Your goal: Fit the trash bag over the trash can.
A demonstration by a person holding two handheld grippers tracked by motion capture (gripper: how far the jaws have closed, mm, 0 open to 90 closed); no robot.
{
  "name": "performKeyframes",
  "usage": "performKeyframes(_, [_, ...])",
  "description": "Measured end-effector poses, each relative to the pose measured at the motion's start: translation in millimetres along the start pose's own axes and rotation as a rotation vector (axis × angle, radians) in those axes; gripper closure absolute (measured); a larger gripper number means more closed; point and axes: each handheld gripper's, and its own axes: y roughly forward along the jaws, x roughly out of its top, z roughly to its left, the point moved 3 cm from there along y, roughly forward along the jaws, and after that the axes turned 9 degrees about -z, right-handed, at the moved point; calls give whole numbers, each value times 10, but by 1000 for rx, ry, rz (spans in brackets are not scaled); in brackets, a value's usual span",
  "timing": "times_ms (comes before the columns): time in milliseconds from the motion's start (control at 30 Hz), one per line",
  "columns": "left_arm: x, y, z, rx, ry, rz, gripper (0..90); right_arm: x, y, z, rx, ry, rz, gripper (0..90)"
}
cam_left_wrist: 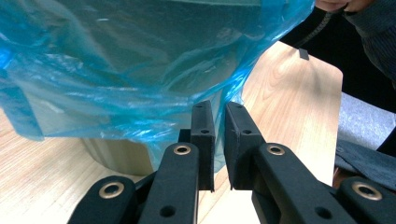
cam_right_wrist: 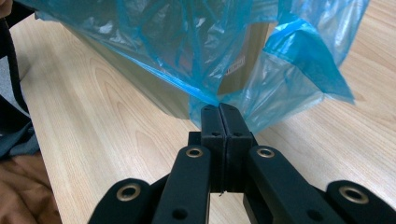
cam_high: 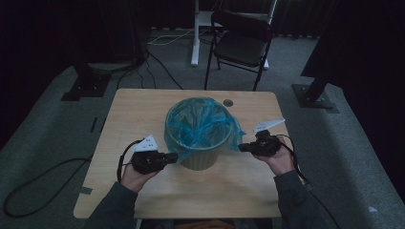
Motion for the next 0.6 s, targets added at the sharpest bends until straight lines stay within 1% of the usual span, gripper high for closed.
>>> performKeyframes(100, [-4, -30, 22, 9, -4, -5, 806, -19, -8, -8, -2, 4, 3, 899])
performKeyframes(200, [-7, -76, 55, 28, -15, -10, 785, -25, -21, -18, -12, 8, 8, 899])
performKeyframes(333, [-6, -195, 136, 59, -41, -40, 764, -22, -53, -17, -13, 7, 0, 898])
performKeyframes(367, [-2, -217, 146, 66, -42, -45, 758, -18, -70, -9, -11, 7, -4, 894])
performKeyframes(400, [10, -251, 154, 71, -45, -55, 751, -14, -81, -2, -4, 3, -8, 874])
performKeyframes(433, [21, -268, 157, 76, -45, -60, 740, -3, -102, 18, 15, -16, -17, 840])
performKeyframes(567, [107, -334, 158, 87, -41, -93, 709, 50, -172, 81, 49, -47, -45, 724])
performKeyframes(600, [107, -334, 158, 87, -41, -93, 702, 50, -172, 81, 49, -47, -45, 724])
